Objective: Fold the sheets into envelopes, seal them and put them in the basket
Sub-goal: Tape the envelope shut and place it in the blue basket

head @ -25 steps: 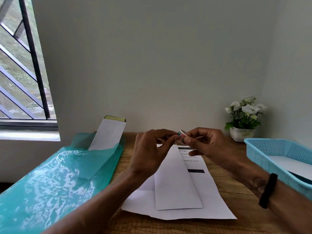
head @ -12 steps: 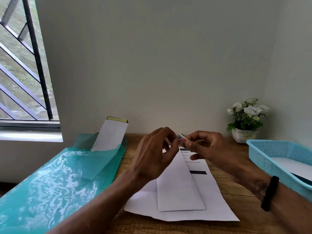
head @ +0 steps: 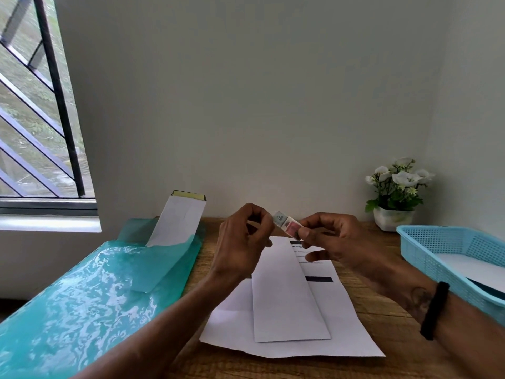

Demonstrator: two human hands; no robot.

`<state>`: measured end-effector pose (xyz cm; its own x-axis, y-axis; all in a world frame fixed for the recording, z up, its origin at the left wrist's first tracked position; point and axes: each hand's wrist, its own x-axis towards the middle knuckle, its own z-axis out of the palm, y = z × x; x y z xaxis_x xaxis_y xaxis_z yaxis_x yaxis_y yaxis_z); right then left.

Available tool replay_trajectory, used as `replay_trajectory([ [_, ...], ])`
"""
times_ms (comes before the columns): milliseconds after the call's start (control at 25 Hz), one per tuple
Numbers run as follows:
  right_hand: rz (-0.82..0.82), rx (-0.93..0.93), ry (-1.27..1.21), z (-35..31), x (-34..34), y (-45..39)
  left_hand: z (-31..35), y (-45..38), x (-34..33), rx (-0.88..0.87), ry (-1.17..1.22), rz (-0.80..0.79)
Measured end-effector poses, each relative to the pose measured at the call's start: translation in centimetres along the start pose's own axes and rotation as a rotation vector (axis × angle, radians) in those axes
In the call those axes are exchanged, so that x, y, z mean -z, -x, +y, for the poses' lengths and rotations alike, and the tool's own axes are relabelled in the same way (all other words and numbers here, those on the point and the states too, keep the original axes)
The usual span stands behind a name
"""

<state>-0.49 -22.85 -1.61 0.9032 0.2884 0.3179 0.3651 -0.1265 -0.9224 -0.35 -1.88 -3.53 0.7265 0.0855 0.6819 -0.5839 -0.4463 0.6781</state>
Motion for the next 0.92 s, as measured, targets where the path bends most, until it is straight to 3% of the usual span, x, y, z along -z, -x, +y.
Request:
replay_trajectory([
  [480, -0.004, 0.061, 0.047, -0.6, 0.4, 0.3, -0.8, -0.5, 0.2, 0.120, 0.055, 0.068],
  [600, 0.166, 0.015, 0.318, 0.0, 1.6, -0.1, -0.8, -0.6, 0.5, 0.180, 0.131, 0.067],
  [760, 0.301, -0.077, 0.991, 1.8, 4.2, -0.4, -0.1, -0.4, 0.4, 0.336, 0.332, -0.039],
  [920, 0.270, -0.232, 1.092, 2.3, 4.7, 0.0, 0.0, -0.2, 0.5, 0.370, 0.411, -0.146],
])
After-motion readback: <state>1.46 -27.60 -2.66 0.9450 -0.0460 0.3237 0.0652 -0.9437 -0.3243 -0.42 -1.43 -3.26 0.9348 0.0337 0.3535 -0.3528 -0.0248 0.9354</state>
